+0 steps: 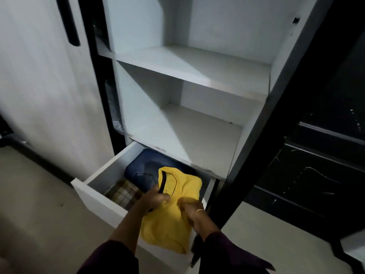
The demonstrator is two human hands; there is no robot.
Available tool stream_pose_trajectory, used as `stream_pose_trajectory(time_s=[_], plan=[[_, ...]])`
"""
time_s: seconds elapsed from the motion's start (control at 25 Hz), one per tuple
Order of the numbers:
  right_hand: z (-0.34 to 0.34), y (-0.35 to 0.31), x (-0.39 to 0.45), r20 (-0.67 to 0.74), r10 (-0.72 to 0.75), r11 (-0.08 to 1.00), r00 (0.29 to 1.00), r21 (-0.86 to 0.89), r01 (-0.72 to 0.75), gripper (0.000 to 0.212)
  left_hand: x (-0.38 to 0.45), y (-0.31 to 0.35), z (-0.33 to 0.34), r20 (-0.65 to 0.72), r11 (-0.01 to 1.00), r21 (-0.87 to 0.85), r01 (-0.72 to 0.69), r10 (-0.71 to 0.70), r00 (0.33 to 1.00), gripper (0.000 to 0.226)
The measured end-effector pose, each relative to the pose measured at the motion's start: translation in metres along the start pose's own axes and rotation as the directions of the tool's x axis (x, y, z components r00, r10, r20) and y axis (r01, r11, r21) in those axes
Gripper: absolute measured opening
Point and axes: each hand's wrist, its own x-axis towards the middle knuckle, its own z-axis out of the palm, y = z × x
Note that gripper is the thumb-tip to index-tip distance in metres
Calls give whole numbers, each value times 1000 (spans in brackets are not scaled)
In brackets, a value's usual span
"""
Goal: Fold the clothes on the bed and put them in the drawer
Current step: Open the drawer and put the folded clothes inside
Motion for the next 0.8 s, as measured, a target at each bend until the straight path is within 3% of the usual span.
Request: stream_pose_trajectory(time_s=[0.12,0.2,0.36,0.52,0.64,0.72,0.8], plan=[[9,-17,42,36,142,989,989,-47,-141,38,47,-12,-3,146,996,87,24,-36,989,49],[15,-37,61,-56,172,972,983,-152,-179,53,70,-21,-6,190,995,94,29,-46,981,59],[26,-30,72,-122,86,891,989,-436,-131,83,93,-35,-3,312,994,110,10,-44,949,65],[32,10,84,-103,135,886,986,-433,-166,75,109,-50,-3,437,978,208,28,-119,892,69],[39,15,87,-102,133,825,986,-540,-167,58,111,-57,7,503,957,290,-8,-145,852,74],[45,15,90,-146,61,796,987,-590,-137,55,118,-65,11,530,961,276,-17,-137,837,78],[50,6,94,-202,62,798,977,-578,-170,66,125,-73,11,543,980,179,83,-169,823,74]])
